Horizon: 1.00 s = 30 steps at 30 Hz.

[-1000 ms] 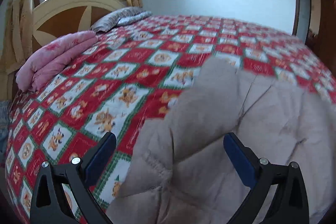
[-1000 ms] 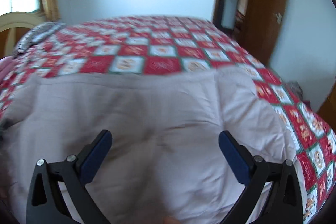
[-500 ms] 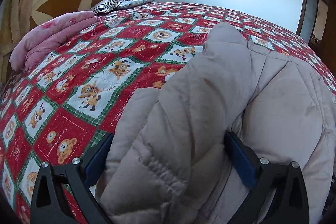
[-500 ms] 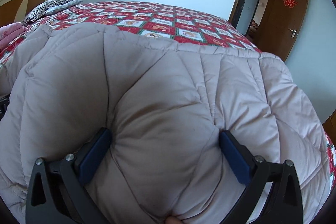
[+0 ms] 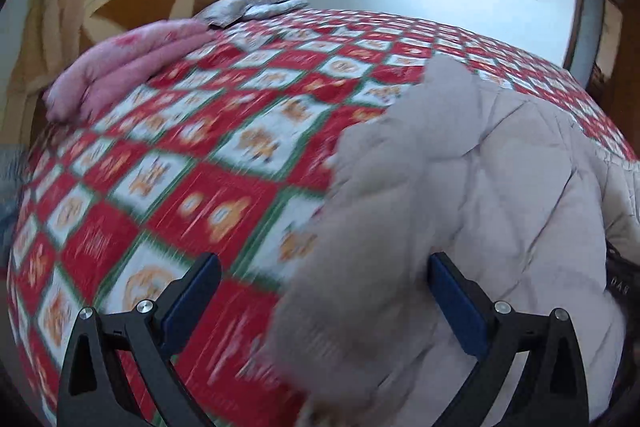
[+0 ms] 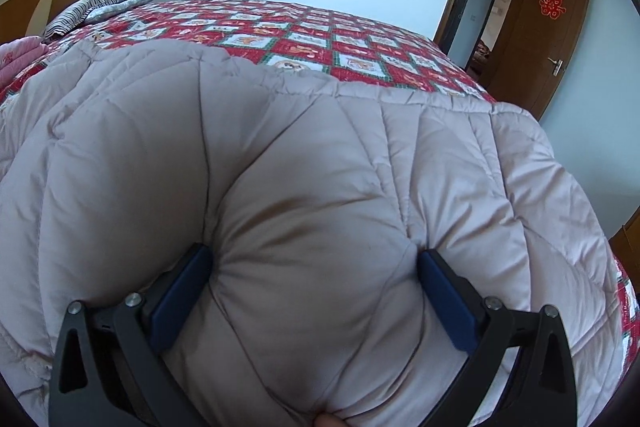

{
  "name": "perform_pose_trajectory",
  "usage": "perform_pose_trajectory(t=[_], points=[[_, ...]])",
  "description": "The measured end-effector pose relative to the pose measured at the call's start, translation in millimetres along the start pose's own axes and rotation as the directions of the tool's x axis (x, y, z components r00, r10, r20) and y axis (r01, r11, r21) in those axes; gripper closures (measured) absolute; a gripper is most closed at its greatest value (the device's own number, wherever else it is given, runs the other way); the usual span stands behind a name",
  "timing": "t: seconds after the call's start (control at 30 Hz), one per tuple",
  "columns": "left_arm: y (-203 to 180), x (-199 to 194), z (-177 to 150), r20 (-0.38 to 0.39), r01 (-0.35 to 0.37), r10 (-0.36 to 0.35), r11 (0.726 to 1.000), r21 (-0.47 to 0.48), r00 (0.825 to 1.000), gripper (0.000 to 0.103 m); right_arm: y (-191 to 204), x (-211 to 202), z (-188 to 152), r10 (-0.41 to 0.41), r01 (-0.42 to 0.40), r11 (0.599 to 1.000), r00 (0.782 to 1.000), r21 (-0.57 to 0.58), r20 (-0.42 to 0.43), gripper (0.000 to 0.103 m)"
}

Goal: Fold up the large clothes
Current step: 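Grasp the edge of the jacket bundle with the left gripper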

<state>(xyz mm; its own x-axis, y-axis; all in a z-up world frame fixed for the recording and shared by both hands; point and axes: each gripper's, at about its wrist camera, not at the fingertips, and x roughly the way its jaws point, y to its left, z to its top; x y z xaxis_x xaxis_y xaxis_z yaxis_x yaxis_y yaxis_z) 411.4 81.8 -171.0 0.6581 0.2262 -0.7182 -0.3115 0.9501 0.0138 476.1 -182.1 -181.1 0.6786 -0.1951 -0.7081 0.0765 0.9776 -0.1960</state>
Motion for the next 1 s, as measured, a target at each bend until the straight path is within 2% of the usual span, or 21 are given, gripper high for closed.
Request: perform_pose_trajectory(t=[0.1, 0.2, 0.23, 0.33, 0.43, 0.47, 0.5, 0.53, 0.6, 0.7, 0.8, 0.9, 1.0], points=[[14, -2, -12, -0.016, 0.016, -0.017, 0.999, -0.04, 1.0, 0.001, -7, -20, -4, -0.009, 0.009, 1.0, 1.0, -0.013, -0.011, 0.0], [6, 2, -17, -0.032, 0.022, -0.024, 0.998, -0.05, 0.999, 0.001, -5, -52, -24, -0.083, 0.085, 0.996, 0.995, -0.027, 0.055, 0.0], [1, 5, -18, -0.044, 0.037, -0.039, 0.998, -0.05, 0.998, 0.001, -5, -54, -31, -0.095, 0.097, 0.995, 0.994, -0.033, 0.057, 0.0], [-16, 16, -20, -0.081, 0.066, -0.069, 0.997, -0.047, 0.994, 0.001, -7, -40, -52, -0.05, 0.05, 0.999, 0.999, 0.001, 0.011, 0.0], [-18, 22, -21, -0.099, 0.111, -0.121, 0.989, -0.098, 0.988, 0.001, -8, -37, -54, -0.055, 0.054, 0.998, 0.998, 0.007, 0.019, 0.0], [-16, 23, -21, -0.103, 0.14, -0.153, 0.983, -0.121, 0.983, 0.009, -6, -35, -54, -0.064, 0.064, 0.998, 0.998, -0.002, 0.018, 0.0], [-16, 22, -22, -0.096, 0.178, -0.191, 0.975, -0.13, 0.977, 0.025, -4, -34, -54, -0.072, 0.072, 0.997, 0.997, -0.011, 0.017, 0.0], [-19, 17, -22, -0.078, 0.178, -0.187, 0.978, -0.11, 0.979, 0.031, -3, -34, -54, -0.075, 0.075, 0.997, 0.997, -0.015, 0.016, 0.0], [-29, 5, -22, -0.033, 0.178, -0.179, 0.984, -0.029, 0.983, 0.065, -3, -33, -53, -0.071, 0.071, 0.997, 0.997, -0.013, 0.013, 0.0], [-36, -13, -23, 0.019, 0.139, -0.14, 0.989, 0.048, 0.99, 0.076, -1, -33, -53, -0.067, 0.067, 0.998, 0.998, -0.007, 0.01, 0.0], [-27, -31, -21, 0.07, 0.142, -0.146, 0.988, 0.065, 0.987, 0.078, 1, -38, -54, -0.072, 0.072, 0.997, 0.997, -0.012, 0.006, 0.0], [-4, -46, -20, 0.078, 0.195, -0.199, 0.979, 0.051, 0.977, 0.078, 11, -48, -59, -0.077, 0.077, 0.997, 0.997, -0.021, 0.0, 0.004], [19, -63, -25, 0.107, 0.173, -0.179, 0.983, 0.066, 0.978, 0.078, 34, -60, -65, -0.059, 0.059, 0.997, 0.998, -0.056, 0.011, 0.006]])
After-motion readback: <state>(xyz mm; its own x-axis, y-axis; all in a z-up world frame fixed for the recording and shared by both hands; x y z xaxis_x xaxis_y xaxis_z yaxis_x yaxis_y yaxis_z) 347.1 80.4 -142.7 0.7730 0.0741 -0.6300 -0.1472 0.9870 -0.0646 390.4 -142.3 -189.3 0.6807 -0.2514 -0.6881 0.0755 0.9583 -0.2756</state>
